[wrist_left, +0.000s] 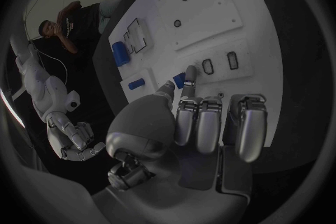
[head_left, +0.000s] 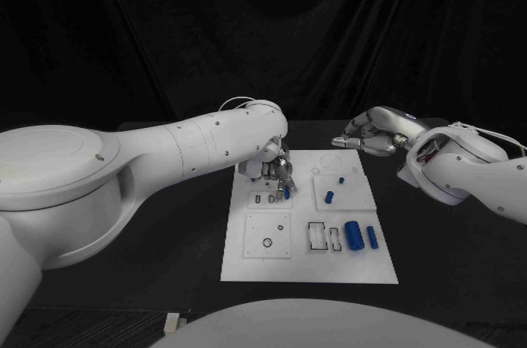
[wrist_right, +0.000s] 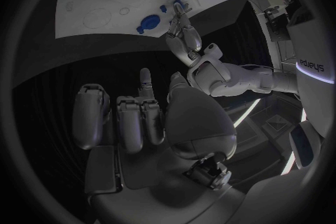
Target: Assemble the parts on the task board
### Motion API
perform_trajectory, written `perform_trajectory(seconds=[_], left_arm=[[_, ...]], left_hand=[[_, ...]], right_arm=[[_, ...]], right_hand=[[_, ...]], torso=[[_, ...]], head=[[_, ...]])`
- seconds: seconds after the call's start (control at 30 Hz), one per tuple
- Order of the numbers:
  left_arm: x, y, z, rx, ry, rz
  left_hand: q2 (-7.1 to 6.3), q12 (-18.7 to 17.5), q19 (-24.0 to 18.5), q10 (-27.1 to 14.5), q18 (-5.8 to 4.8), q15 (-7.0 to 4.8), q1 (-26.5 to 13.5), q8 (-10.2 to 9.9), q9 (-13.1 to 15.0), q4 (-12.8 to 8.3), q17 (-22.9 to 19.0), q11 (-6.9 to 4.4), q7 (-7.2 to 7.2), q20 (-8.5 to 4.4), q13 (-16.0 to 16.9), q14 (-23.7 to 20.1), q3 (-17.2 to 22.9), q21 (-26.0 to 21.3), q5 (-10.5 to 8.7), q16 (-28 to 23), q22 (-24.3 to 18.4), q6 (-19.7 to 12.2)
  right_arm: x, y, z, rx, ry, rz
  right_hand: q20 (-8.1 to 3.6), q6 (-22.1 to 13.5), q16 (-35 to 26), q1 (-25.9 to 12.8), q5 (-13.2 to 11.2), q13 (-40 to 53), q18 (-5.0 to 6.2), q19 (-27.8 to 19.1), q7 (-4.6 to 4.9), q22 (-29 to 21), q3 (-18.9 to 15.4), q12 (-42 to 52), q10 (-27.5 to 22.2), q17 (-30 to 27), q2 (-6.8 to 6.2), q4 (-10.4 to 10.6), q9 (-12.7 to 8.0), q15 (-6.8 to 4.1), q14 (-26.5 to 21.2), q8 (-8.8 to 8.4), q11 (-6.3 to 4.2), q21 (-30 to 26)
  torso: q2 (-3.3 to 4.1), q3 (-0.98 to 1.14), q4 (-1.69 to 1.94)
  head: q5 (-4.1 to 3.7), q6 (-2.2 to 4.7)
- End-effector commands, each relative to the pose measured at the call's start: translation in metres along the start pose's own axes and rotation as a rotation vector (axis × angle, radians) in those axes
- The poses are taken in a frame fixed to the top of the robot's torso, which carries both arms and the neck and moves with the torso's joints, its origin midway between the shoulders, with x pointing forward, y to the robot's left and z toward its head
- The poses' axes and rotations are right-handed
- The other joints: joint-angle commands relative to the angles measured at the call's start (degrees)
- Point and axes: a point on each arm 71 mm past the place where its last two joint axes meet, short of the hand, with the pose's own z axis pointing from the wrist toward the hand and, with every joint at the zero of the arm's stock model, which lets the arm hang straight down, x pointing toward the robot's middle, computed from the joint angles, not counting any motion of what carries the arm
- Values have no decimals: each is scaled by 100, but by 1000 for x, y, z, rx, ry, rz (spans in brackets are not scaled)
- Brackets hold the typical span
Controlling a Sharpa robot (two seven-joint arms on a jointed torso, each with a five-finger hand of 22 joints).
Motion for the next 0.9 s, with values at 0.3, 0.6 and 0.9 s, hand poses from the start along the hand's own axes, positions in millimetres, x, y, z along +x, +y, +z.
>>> perform_trajectory(seconds=[0.3,0.6,0.9], left_arm=[[2,-3,1,23,11,-1],[2,-2,1,21,10,-4],[2,-1,2,20,12,-5]], left_hand=[[-97,20,114,597,-24,-64,261,-99,55,-357,1507,-47,-6,-46,1492,606,320,-53,221,15,1032,36],[-135,20,106,597,-21,-66,310,-138,66,-487,1507,-45,2,-49,1492,606,475,-63,179,15,1028,14],[-222,20,105,597,-21,-60,376,-190,90,-717,1507,-35,14,-46,1492,606,725,-72,297,15,1032,-13]], right_arm=[[2,-2,0,22,13,-1],[2,-2,0,25,18,-1],[3,-2,0,29,25,-1]], right_hand=[[8,-12,17,60,1,1509,11,-51,33,1080,-40,20,597,1510,-11,-14,10,40,590,-22,33,-50],[9,-9,17,77,2,1509,16,-63,33,1073,-48,20,597,1510,-13,-18,11,41,590,-24,34,-71],[10,-5,17,102,6,1509,18,-70,33,1069,-56,20,597,1510,-17,-23,13,42,590,-26,35,-84]], torso=[[-1,-1,-1],[-2,-2,0],[-1,-1,1]], head=[[29,-1],[45,-1],[67,-1]])
